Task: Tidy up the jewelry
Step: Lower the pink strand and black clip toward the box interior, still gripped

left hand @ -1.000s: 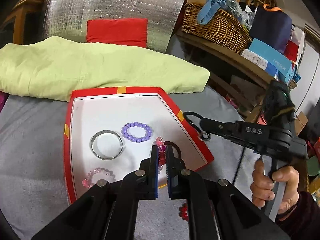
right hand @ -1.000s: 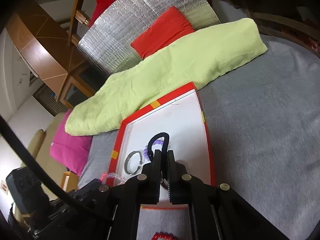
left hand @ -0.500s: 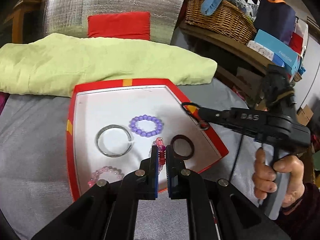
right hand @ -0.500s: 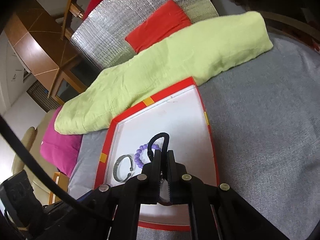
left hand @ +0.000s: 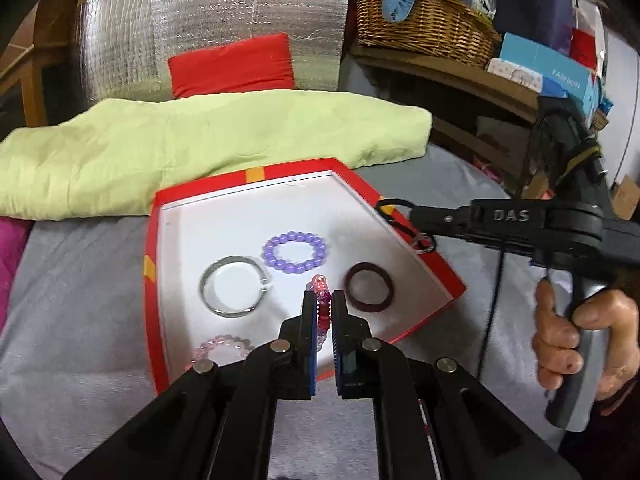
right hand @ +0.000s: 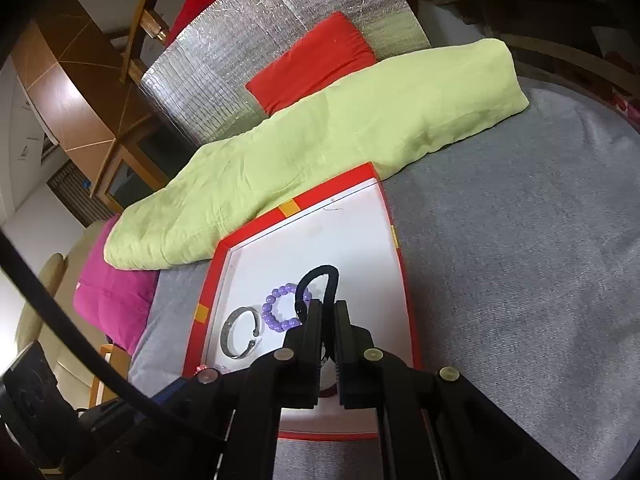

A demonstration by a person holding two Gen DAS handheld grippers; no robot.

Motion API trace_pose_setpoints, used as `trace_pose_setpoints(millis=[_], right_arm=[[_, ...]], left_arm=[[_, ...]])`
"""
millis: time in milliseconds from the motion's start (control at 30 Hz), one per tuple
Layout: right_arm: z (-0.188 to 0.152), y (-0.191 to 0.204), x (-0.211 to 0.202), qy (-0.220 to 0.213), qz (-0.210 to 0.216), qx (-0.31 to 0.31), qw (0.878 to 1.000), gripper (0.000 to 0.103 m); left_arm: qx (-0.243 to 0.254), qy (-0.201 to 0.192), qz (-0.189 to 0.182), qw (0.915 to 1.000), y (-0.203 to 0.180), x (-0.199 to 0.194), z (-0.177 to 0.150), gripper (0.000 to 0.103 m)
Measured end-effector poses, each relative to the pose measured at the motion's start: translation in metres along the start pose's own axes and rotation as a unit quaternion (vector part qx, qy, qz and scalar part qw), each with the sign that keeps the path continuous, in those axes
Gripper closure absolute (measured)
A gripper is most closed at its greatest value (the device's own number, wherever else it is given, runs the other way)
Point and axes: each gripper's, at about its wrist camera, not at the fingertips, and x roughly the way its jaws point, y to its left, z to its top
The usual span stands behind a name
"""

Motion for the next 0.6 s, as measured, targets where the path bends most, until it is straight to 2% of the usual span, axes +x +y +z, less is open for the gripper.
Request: trace_pose_setpoints(millis=[167,600], right_arm=[[-0.0009,-0.0012,0.0031,0.0,-0.005,0.006,1.0,0.097],[-0.003,0.0025,0.0078,0.002,-0.013,0.004,1.0,0.097]], left_arm=[[0.006,0.004,0.014,0.9999,0.0012,0.0039,-0.0009,0.096],[0.002,0.001,0.022,0.9998,0.0037,0.0043,-0.0005,0.096]])
